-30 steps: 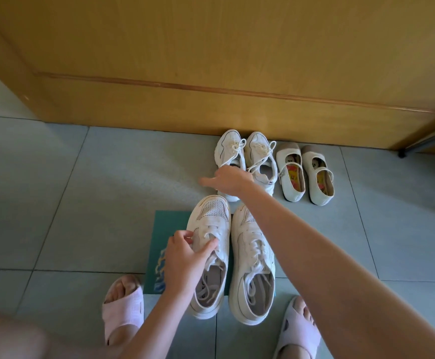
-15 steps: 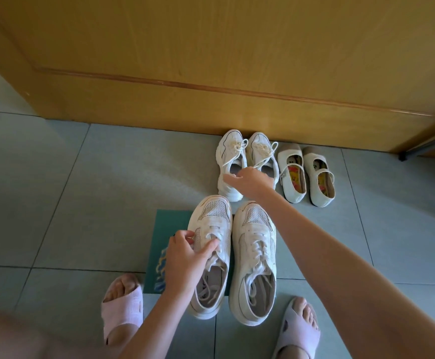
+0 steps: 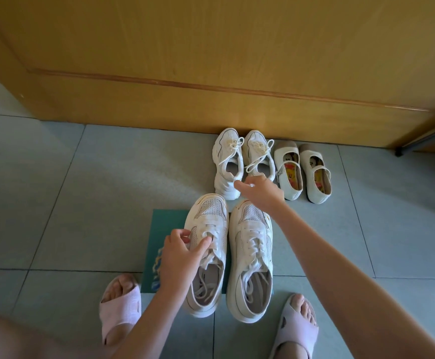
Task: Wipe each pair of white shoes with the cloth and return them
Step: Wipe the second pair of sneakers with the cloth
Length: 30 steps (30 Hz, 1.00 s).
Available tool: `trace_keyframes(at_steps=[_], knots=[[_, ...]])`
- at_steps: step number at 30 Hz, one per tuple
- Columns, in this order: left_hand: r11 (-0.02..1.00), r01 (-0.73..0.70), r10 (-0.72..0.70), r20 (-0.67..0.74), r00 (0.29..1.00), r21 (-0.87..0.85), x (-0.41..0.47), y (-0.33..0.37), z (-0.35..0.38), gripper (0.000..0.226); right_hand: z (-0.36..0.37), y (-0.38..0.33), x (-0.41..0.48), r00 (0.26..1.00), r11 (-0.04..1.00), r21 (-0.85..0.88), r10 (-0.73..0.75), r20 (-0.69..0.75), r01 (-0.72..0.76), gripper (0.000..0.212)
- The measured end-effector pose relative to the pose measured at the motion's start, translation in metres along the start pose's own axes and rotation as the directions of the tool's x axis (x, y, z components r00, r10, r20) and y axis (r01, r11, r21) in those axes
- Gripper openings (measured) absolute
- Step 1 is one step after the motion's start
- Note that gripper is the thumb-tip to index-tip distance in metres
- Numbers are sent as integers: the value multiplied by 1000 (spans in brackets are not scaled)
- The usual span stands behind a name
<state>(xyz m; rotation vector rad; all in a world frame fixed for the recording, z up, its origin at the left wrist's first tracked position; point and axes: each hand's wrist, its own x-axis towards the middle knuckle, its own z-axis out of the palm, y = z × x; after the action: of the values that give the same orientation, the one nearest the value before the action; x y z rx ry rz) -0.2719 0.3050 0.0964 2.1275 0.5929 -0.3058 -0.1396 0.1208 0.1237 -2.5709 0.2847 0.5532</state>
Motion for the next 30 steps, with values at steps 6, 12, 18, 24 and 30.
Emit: trace_keyframes(at_steps=[6,12,18,24,30], knots=[[998,5,-2,43,999,-69,5,-8,-5,56,-13,30,-17,1000,853,522,-1,-17,10,63],[999,-22,22,-24,999,26,33,-23,-38,35,19,112,-40,956,801,584,259,-136,-134,31],[978,56,-83,130,988,202,37,-40,-51,38,84,166,-79,870,609,713,494,4,-349,28],[969,132,-172,189,967,208,37,-54,-54,41,96,171,-82,894,658,663,446,38,-357,31],[963,145,-188,178,966,229,33,-53,-46,27,89,171,-79,879,703,556,464,115,-444,59]])
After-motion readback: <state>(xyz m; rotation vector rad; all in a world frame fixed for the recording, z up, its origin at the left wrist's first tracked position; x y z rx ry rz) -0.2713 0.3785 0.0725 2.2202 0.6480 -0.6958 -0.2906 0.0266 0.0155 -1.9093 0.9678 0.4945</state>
